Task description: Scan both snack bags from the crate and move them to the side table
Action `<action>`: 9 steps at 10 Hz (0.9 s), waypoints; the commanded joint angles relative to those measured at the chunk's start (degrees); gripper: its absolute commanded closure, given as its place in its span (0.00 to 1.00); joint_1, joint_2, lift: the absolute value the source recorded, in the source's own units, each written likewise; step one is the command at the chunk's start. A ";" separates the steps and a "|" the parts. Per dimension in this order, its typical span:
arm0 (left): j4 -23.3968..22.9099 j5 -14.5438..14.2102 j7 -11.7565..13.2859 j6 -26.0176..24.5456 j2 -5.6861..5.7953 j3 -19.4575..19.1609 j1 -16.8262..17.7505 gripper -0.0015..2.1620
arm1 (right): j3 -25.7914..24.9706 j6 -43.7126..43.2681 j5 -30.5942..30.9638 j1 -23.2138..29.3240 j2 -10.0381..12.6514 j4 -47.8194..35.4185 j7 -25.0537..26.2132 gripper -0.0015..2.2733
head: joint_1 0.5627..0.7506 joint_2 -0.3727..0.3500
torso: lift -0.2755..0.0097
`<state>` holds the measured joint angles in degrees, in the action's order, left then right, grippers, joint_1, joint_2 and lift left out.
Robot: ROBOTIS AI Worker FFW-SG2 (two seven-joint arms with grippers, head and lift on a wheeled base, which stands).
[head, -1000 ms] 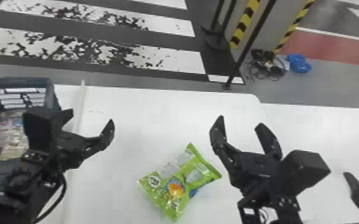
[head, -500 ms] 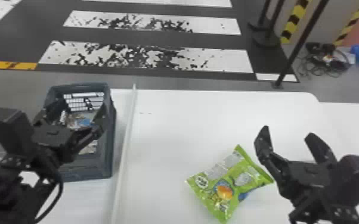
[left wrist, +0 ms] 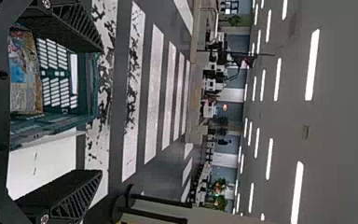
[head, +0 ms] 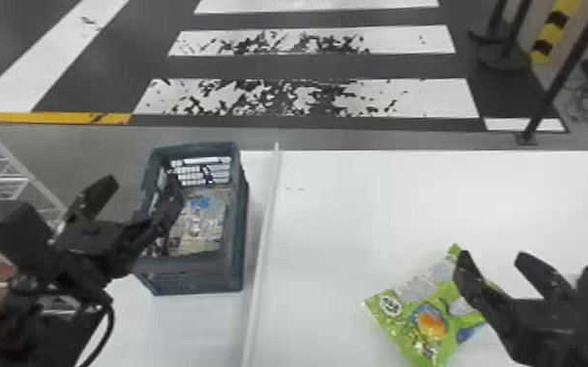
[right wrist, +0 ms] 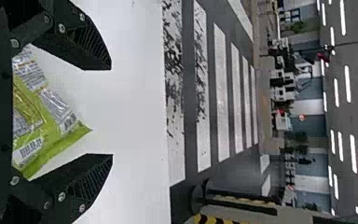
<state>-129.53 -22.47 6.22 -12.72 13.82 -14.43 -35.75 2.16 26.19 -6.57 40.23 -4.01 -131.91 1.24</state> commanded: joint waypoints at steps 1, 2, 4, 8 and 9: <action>-0.46 -0.56 0.11 0.10 0.25 -1.12 -0.64 0.03 | -1.28 4.88 -1.60 -2.62 0.41 1.39 -1.59 0.70 | 0.70 0.73 | 0.86; -0.46 -0.56 0.11 0.10 0.33 -1.03 -0.73 0.03 | -1.37 6.29 -1.60 -4.37 0.58 3.33 -1.59 0.99 | 0.70 0.75 | 0.86; -0.37 -0.73 0.29 -0.08 0.25 -0.68 -0.81 0.03 | -1.37 4.00 -1.07 -5.78 0.67 6.58 -1.59 0.99 | 0.70 0.75 | 0.86; -0.20 -0.73 0.55 -0.08 -0.28 -0.42 -0.73 0.03 | 1.36 4.35 -2.39 -6.48 0.67 9.57 -2.56 0.99 | 0.70 0.75 | 0.86; -0.11 -0.73 0.64 -0.08 -0.28 -0.42 -0.73 0.03 | 2.76 4.88 -2.66 -6.13 0.67 9.83 -2.82 0.99 | 0.70 0.78 | 0.86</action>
<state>-129.66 -23.21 6.79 -12.79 13.57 -14.88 -36.47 4.23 30.82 -9.05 33.85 -3.34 -122.25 -1.67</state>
